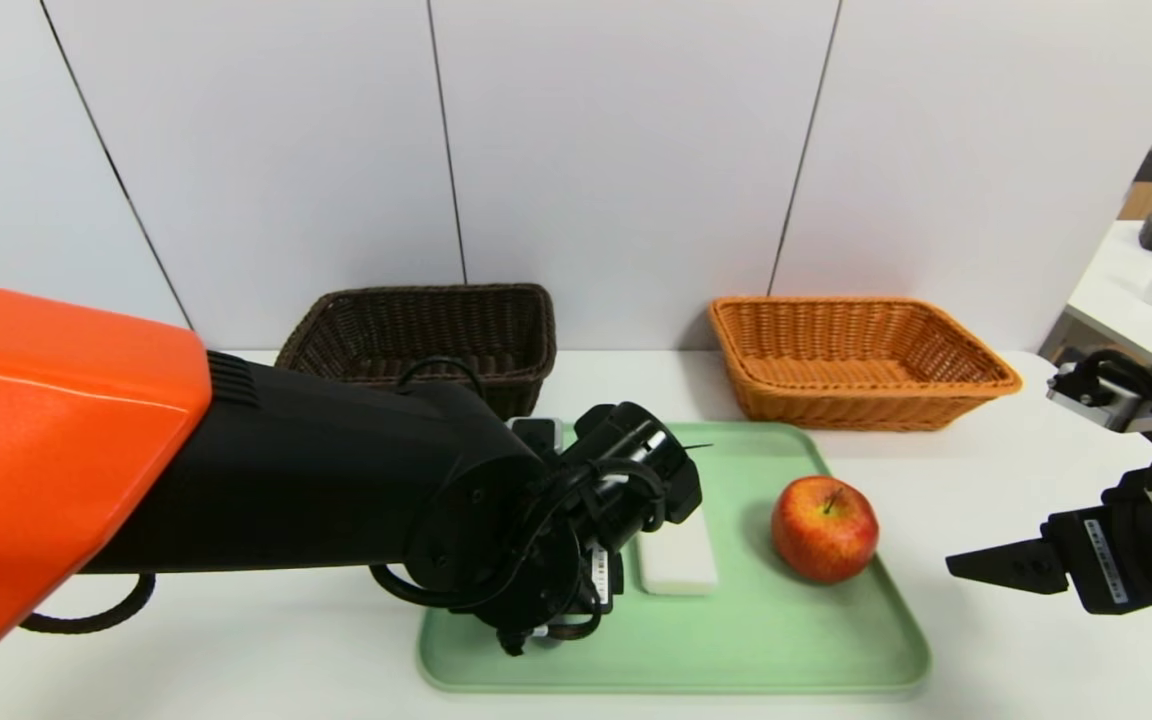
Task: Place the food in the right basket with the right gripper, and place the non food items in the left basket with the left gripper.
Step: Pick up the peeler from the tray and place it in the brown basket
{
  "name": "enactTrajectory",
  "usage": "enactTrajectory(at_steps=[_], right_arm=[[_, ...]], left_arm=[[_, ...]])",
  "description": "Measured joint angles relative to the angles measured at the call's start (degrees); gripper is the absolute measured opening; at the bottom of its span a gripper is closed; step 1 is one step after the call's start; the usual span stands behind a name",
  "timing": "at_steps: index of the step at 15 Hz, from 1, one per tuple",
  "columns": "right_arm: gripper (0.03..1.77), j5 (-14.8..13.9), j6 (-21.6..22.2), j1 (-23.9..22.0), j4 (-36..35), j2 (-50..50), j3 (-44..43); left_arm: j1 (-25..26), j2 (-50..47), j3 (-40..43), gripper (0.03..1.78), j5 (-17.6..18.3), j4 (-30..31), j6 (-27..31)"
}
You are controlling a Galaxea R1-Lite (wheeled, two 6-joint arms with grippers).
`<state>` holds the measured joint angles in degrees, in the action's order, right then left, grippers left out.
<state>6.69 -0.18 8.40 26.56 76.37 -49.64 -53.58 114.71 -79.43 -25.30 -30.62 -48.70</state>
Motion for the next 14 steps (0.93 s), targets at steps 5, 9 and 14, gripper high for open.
enactTrajectory(at_steps=[5,9,14], right_arm=[[1.7,-0.05,-0.02,-0.11,-2.15,-0.27,1.24],[1.7,-0.06,0.0,-0.09,-5.78,-0.35,3.15],[1.7,-0.24,0.02,-0.06,-5.84,-0.41,3.23]], left_arm=[[0.02,0.45,0.3,1.69,0.0,-0.02,-0.41],[0.05,0.66,0.33,1.69,0.02,0.0,-0.96],[0.05,0.56,0.24,1.27,0.07,-0.07,-0.88]])
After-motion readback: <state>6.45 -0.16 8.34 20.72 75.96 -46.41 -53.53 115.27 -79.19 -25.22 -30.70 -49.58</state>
